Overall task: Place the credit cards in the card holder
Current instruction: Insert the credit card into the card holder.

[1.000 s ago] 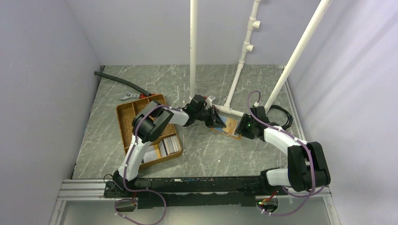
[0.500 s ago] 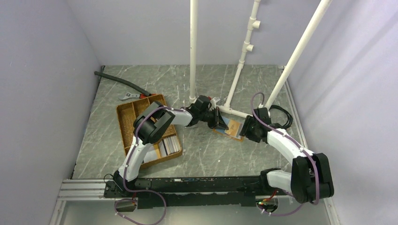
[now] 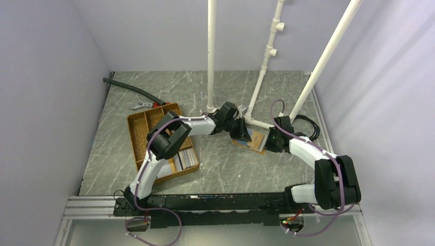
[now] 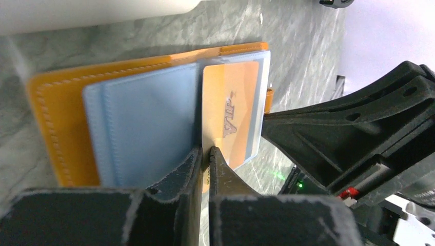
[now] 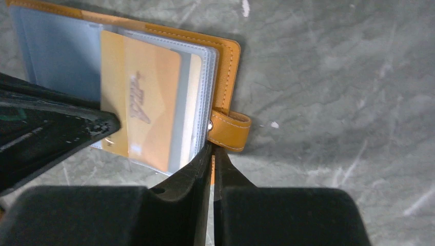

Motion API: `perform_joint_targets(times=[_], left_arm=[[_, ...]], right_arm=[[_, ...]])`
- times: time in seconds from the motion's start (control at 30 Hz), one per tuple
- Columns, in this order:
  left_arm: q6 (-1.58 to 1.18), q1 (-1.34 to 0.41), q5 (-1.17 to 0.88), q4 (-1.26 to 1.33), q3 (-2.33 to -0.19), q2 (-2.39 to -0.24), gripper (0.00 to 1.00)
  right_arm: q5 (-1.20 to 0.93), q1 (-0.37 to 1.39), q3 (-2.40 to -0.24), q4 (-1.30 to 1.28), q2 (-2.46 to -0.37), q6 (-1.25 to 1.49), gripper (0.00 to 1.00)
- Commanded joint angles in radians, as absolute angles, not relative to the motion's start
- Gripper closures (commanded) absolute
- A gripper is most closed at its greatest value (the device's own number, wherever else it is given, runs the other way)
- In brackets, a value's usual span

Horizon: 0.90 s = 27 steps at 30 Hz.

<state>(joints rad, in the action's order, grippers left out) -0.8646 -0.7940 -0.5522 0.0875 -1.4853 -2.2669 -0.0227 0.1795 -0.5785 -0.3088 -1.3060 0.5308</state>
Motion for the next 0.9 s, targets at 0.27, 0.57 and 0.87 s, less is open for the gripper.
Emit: perform_joint_targets(times=[0.27,0.57,0.87], left_arm=[[-0.714,-0.856,-0.457,-0.148,-1.603,-2.245,0.68],[-0.680,-0.847,-0.501,-0.214,-1.668,-2.268,0.52],[-0.612,-0.899,-0.665,-0.020,-1.656,-2.299,0.53]], right_arm=[[-0.055,0.183,-0.572,-0.237,-1.247,0.541,0.94],[-0.050,0.182,-0.582,-0.237,-1.271,0.524,0.92],[-0.117,0.183,-0.568,-0.187,-1.290,0.541,0.93]])
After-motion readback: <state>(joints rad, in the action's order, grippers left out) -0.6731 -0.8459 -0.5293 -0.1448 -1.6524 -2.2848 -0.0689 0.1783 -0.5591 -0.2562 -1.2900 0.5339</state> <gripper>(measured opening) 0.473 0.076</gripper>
